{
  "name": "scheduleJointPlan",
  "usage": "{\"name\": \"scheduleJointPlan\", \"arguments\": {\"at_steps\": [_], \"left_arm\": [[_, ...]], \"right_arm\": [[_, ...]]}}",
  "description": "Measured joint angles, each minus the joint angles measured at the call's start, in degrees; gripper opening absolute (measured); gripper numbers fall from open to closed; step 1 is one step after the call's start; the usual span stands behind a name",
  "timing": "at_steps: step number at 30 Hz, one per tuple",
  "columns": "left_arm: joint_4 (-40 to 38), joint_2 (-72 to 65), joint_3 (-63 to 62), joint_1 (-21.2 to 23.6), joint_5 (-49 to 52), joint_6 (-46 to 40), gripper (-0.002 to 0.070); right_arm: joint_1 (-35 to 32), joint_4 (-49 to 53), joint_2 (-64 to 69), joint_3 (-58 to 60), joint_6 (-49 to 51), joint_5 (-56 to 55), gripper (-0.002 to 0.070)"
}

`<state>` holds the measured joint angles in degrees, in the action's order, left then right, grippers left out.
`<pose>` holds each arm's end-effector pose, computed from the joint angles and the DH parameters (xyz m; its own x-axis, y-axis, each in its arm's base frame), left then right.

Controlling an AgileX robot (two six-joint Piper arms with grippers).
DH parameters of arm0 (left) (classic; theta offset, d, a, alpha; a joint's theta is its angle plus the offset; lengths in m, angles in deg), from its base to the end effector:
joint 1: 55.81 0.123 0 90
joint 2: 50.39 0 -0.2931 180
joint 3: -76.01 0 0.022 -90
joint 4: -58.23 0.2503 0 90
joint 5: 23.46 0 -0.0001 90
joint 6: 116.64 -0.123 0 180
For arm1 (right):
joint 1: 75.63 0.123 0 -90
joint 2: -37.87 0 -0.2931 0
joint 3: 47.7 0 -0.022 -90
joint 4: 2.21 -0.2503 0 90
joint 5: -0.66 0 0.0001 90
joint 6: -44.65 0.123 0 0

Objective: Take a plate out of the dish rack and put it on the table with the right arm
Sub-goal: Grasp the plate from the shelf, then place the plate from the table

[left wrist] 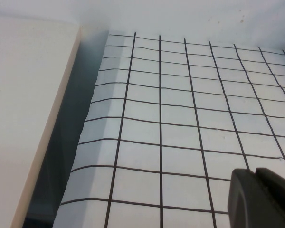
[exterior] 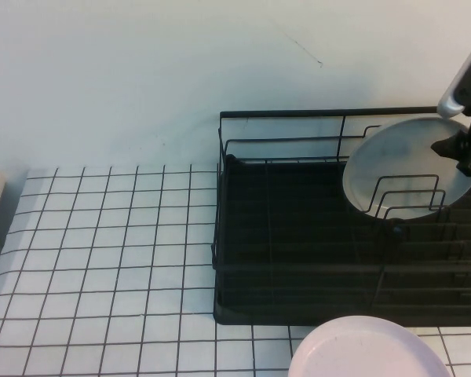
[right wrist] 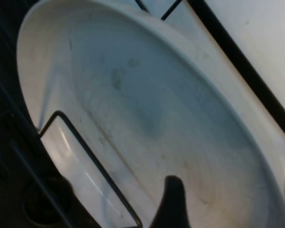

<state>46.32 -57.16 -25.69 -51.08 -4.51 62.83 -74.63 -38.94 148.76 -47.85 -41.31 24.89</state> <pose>0.0761 -0.0020 0.1719 -0.2277 -0.2056 -0.9518 -0.0609 0.9785 -0.1968 0.4363 0.0379 0.2512 -0.2432 -0.7654 -0.5958 -0.6365 0.5895 -0.4974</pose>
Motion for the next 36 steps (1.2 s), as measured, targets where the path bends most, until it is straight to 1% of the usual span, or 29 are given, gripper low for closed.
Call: {"name": "scheduleJointPlan", "arguments": {"at_steps": [2,3,5,9,10,12,18,20,21,24,25,29,33,36], "left_arm": [[0.0,0.0,0.0,0.0,0.0,0.0,-0.0003],[0.0,0.0,0.0,0.0,0.0,0.0,-0.0003],[0.0,0.0,0.0,0.0,0.0,0.0,-0.0003],[0.0,0.0,0.0,0.0,0.0,0.0,-0.0003],[0.0,0.0,0.0,0.0,0.0,0.0,-0.0003],[0.0,0.0,0.0,0.0,0.0,0.0,-0.0003],[0.0,0.0,0.0,0.0,0.0,0.0,-0.0003],[0.0,0.0,0.0,0.0,0.0,0.0,-0.0003],[0.0,0.0,0.0,0.0,0.0,0.0,-0.0003],[0.0,0.0,0.0,0.0,0.0,0.0,-0.0003],[0.0,0.0,0.0,0.0,0.0,0.0,-0.0003],[0.0,0.0,0.0,0.0,0.0,0.0,-0.0003],[0.0,0.0,0.0,0.0,0.0,0.0,-0.0003],[0.0,0.0,0.0,0.0,0.0,0.0,-0.0003]], "right_arm": [[0.0,-1.02,1.31,0.0,0.0,-0.91,0.0534],[0.0,-1.36,1.7,0.0,-0.09,-1.18,0.0501],[0.0,-1.75,2.01,0.0,-0.09,-1.18,0.0409],[0.0,-1.87,0.57,0.0,-0.09,-1.44,0.0135],[0.0,-1.87,-0.51,0.0,-0.38,-1.56,0.0095],[0.0,-1.76,-3.07,0.0,-0.82,-1.56,0.006],[0.0,-1.9,-13.86,0.0,-0.49,0.25,0.0051],[0.0,-1.9,-17.72,0.0,1.73,2.31,0.0051],[0.0,-1.9,-19.44,0.0,3.81,3.39,0.0051],[-0.24,-0.54,-25.79,0.0,17.46,9.37,0.0051],[-4.82,-0.29,-36.34,9.84,40.4,34.98,0.0051],[-4.81,-4.16,-45.92,23.55,40.27,39.94,0.0051],[-4.81,-5.63,-56.42,37.6,40.75,40.48,0.005],[-4.81,-5.63,-60.01,46.32,40.15,40.1,0.005]]}}
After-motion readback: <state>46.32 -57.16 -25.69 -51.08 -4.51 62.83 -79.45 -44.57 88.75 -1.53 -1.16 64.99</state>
